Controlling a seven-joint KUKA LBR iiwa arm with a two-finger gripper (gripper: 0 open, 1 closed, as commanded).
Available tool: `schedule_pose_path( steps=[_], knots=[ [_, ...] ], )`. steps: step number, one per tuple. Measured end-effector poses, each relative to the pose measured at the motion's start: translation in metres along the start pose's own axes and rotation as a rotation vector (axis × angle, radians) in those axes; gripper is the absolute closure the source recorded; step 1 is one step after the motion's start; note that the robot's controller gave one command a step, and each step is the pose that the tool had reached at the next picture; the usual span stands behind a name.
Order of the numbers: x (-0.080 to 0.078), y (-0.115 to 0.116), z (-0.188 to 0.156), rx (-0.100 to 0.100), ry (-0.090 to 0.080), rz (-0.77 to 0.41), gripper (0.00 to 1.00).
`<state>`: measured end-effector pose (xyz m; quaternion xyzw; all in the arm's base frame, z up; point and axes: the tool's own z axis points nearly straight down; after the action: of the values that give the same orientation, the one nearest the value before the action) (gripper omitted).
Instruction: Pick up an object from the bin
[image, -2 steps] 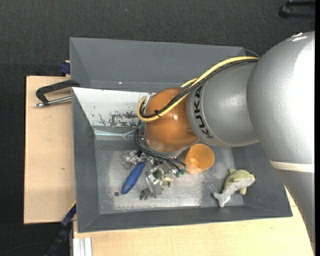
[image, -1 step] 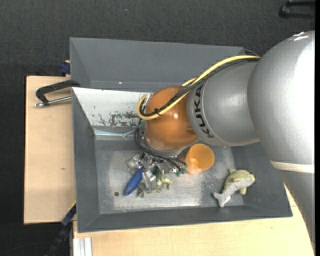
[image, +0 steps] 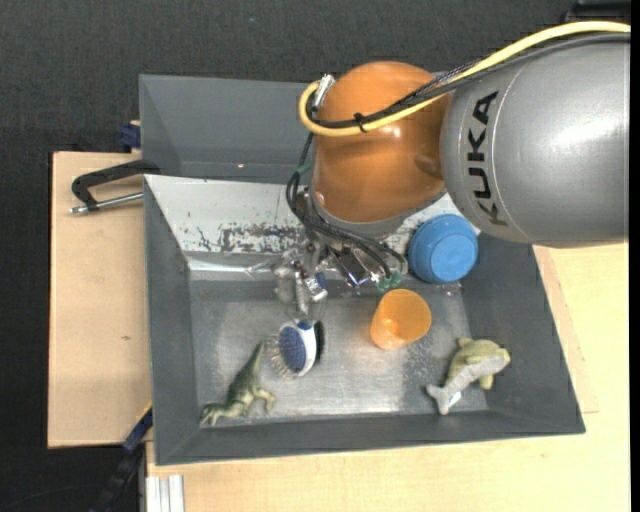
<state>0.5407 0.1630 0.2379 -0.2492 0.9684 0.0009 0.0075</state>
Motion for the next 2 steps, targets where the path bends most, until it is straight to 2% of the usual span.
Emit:
schedule_pose_path(
  steps=[1,2],
  knots=[
    [0.001,0.000,0.004,-0.002,0.008,0.000,0.00],
    [0.035,-0.061,0.091,-0.002,0.022,0.083,0.00]
  ],
)
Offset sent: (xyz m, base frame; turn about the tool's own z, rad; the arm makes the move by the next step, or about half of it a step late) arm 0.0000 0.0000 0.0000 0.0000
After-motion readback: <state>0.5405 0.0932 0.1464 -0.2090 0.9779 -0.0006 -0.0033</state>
